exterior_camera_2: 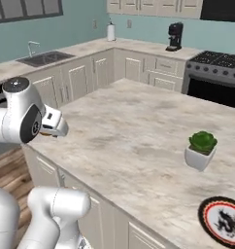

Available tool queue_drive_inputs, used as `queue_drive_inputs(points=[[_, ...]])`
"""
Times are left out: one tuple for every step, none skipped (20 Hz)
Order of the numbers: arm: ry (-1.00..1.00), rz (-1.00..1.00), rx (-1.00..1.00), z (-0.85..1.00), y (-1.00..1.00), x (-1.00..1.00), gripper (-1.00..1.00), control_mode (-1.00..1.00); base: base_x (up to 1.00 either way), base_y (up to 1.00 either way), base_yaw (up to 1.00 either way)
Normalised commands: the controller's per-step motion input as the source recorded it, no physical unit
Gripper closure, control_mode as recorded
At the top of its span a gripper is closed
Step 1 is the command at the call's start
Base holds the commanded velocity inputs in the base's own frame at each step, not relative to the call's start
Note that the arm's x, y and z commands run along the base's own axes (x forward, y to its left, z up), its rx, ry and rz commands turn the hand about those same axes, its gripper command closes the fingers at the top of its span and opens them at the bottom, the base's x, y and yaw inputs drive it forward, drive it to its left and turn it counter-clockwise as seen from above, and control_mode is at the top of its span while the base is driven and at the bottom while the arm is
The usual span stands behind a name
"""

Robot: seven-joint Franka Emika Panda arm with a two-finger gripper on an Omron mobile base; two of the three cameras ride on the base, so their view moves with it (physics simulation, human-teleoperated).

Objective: Pick the two tangerines from the fridge and place them on the plate next to the blender to make a fruit smoothie.

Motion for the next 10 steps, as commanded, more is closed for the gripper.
queue_drive_inputs(points=[[0.00,0.00,0.00,0.00,0.00,0.00,1.00,1.00,0.31,-0.84,-0.58],[0.00,0.00,0.00,0.00,0.00,0.00,1.00,1.00,0.41,-0.91,-0.52],[0.00,0.00,0.00,0.00,0.00,0.00,1.00,1.00,0.32,-1.00,-0.51],[0.00,0.00,0.00,0.00,0.00,0.00,1.00,1.00,0.23,-1.00,-0.54],[0.00,0.00,0.00,0.00,0.00,0.00,1.00,1.00,0.16,-1.00,-0.55],[0.00,0.00,0.00,0.00,0.00,0.00,1.00,1.00,0.06,-1.00,-0.57],[0.00,0.00,0.00,0.00,0.00,0.00,1.00,1.00,0.00,-1.00,-0.58],[0.00,0.00,0.00,0.00,0.00,0.00,1.00,1.00,0.00,-1.00,-0.57],[0.00,0.00,0.00,0.00,0.00,0.00,1.00,1.00,0.00,-1.00,-0.56],[0.00,0.00,0.00,0.00,0.00,0.00,1.00,1.00,0.00,-1.00,-0.56]])
